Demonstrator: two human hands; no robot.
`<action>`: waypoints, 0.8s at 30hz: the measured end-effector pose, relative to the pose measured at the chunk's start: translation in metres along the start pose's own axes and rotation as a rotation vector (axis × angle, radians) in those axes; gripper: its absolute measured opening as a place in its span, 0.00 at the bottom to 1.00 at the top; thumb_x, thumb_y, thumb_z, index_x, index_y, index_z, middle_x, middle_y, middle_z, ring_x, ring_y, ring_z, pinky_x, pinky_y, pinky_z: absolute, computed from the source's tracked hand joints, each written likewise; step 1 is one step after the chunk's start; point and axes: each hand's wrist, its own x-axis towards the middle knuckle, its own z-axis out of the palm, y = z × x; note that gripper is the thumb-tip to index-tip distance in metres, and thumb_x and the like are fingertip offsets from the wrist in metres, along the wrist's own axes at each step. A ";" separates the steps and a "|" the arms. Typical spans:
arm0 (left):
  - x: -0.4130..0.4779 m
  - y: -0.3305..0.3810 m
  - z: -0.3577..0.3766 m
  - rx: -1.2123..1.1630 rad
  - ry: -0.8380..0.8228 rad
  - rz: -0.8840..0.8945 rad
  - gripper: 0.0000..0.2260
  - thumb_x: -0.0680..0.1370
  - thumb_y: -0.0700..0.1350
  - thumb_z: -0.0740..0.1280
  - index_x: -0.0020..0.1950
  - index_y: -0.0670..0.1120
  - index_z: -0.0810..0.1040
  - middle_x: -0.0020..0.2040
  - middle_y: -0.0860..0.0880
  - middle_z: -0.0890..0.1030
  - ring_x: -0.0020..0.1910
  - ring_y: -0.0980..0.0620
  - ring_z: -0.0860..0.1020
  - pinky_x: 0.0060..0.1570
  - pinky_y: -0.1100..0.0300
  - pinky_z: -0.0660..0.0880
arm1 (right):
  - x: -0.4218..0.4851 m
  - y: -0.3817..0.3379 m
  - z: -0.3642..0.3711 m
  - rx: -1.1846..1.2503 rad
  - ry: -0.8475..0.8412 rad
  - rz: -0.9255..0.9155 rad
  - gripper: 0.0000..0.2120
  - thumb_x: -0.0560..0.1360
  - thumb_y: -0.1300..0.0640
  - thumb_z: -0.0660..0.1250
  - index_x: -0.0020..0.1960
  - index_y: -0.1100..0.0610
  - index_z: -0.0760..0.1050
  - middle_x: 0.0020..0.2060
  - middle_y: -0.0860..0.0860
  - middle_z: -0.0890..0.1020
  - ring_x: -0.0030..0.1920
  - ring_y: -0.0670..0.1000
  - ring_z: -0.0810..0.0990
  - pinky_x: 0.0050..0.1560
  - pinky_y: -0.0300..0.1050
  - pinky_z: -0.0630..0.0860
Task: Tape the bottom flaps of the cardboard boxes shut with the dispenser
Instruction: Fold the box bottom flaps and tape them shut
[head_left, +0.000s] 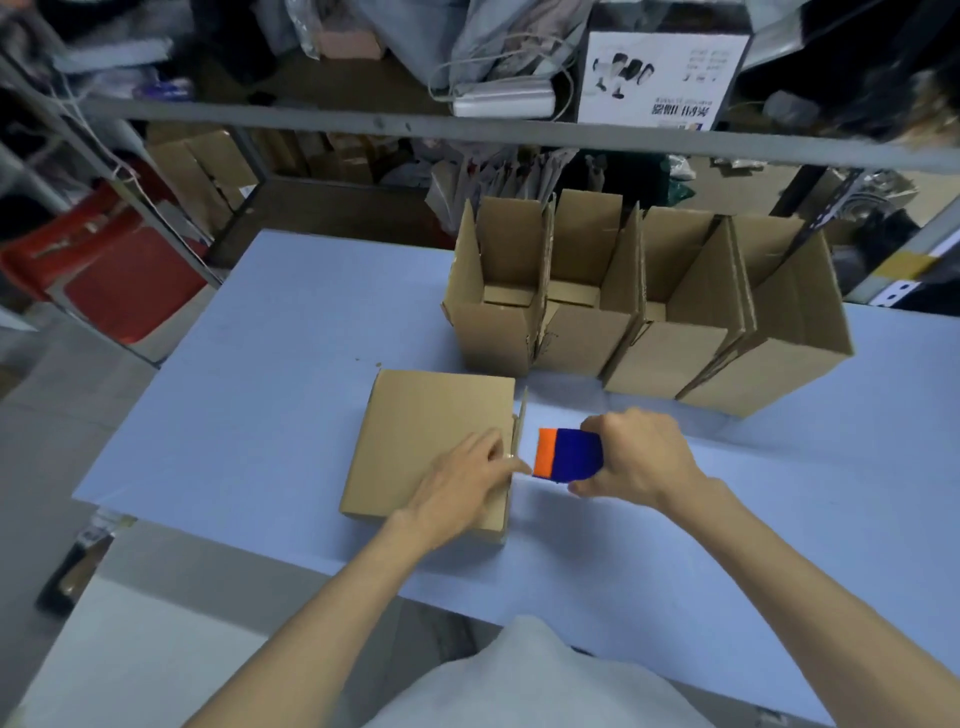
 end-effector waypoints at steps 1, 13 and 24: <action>0.001 0.001 -0.001 0.039 -0.078 0.006 0.15 0.77 0.37 0.63 0.60 0.51 0.77 0.50 0.46 0.68 0.52 0.48 0.70 0.39 0.58 0.66 | -0.002 0.002 -0.002 -0.004 0.007 -0.009 0.20 0.59 0.37 0.71 0.42 0.50 0.73 0.33 0.47 0.77 0.33 0.52 0.73 0.27 0.39 0.58; 0.020 0.041 -0.035 -1.298 0.089 -0.626 0.13 0.83 0.47 0.57 0.53 0.45 0.81 0.45 0.47 0.83 0.43 0.52 0.81 0.46 0.58 0.77 | -0.069 0.012 -0.031 0.702 0.326 -0.064 0.27 0.56 0.40 0.79 0.53 0.43 0.78 0.43 0.39 0.83 0.42 0.46 0.82 0.38 0.46 0.80; 0.024 0.056 -0.062 -1.459 -0.094 -0.516 0.10 0.79 0.45 0.66 0.55 0.40 0.80 0.47 0.43 0.81 0.46 0.51 0.79 0.51 0.58 0.76 | -0.076 0.006 -0.041 0.854 0.396 -0.081 0.32 0.55 0.37 0.78 0.57 0.40 0.75 0.50 0.35 0.81 0.50 0.42 0.81 0.39 0.30 0.77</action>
